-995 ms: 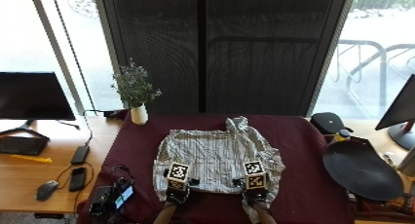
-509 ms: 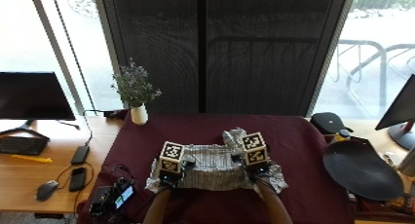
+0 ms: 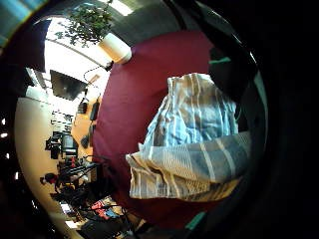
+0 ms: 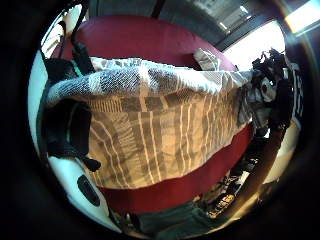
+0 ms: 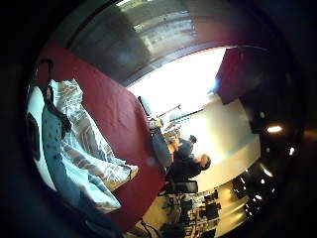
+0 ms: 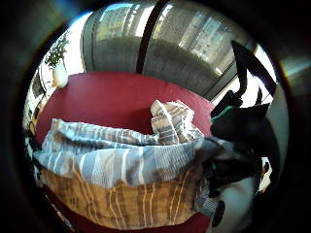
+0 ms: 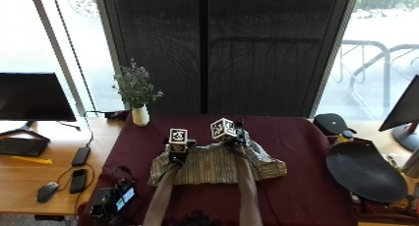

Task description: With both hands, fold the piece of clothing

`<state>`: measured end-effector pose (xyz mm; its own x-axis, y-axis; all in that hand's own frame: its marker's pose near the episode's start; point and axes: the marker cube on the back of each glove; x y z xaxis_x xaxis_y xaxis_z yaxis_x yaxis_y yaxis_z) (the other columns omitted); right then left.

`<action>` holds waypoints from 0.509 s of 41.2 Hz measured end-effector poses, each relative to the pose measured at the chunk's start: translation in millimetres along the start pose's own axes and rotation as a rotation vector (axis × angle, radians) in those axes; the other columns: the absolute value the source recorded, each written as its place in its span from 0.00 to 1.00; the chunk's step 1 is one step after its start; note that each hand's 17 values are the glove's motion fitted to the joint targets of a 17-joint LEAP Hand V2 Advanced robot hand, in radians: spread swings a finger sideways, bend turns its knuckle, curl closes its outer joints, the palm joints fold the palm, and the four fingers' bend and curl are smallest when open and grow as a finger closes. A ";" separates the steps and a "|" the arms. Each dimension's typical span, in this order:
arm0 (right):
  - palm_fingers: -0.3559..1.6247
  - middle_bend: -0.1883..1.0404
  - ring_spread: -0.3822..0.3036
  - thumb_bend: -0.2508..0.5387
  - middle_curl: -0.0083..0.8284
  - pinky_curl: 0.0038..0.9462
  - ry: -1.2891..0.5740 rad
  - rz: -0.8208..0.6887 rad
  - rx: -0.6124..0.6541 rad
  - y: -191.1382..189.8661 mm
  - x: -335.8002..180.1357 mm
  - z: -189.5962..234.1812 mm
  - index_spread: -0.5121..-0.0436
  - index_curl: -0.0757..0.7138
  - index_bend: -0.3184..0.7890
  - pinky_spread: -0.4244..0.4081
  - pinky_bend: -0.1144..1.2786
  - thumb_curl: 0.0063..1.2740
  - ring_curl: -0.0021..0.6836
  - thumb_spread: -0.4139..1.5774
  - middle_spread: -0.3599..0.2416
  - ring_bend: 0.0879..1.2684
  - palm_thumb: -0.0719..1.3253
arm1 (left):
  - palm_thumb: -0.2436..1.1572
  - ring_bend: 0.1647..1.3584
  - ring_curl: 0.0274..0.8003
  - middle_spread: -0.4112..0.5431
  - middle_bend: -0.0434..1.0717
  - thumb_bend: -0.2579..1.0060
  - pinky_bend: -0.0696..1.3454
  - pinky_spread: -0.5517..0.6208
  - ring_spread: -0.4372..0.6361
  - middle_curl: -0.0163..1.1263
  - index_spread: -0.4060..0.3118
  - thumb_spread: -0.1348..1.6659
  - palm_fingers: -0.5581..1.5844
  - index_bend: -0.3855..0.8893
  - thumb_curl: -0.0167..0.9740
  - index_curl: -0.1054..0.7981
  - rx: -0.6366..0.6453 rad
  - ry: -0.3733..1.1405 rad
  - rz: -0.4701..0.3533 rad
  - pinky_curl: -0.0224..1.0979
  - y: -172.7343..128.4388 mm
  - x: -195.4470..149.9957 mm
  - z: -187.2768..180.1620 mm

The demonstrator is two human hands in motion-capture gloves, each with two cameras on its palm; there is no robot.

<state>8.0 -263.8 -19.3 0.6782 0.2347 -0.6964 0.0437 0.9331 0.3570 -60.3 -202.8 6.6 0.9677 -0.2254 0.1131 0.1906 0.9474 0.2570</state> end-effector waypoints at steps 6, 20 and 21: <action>0.88 0.43 0.14 0.27 0.56 0.38 -0.028 0.018 -0.049 -4.7 -11.5 13.7 0.39 0.57 0.46 0.07 0.45 0.37 0.64 0.63 0.12 0.52 0.72 | 0.71 0.48 0.56 0.07 0.57 0.20 0.12 0.47 0.08 0.49 0.14 0.79 0.79 0.48 0.35 0.70 0.008 0.026 0.023 0.19 -12.7 3.7 11.7; 0.75 0.34 0.09 0.24 0.52 0.43 -0.304 0.140 -0.229 13.9 40.8 62.9 0.33 0.51 0.34 0.08 0.58 0.33 0.61 0.64 0.08 0.47 0.63 | 0.73 0.41 0.56 0.11 0.50 0.20 0.21 0.50 0.12 0.49 0.22 0.79 0.66 0.38 0.34 0.66 0.022 -0.014 -0.069 0.20 0.0 -21.2 18.5; 0.74 0.33 0.09 0.25 0.52 0.43 -0.305 0.159 -0.248 18.9 45.7 73.5 0.33 0.50 0.34 0.08 0.58 0.32 0.60 0.64 0.07 0.46 0.63 | 0.74 0.41 0.55 0.12 0.49 0.20 0.21 0.51 0.12 0.49 0.23 0.79 0.65 0.37 0.34 0.65 0.023 -0.026 -0.067 0.21 1.7 -22.0 20.2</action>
<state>93.8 -255.4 1.4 0.8499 0.3240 -0.4156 -0.2314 0.9380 0.2580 -84.6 -200.8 23.9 0.9483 -0.2940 0.1197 0.2505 0.9247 0.2868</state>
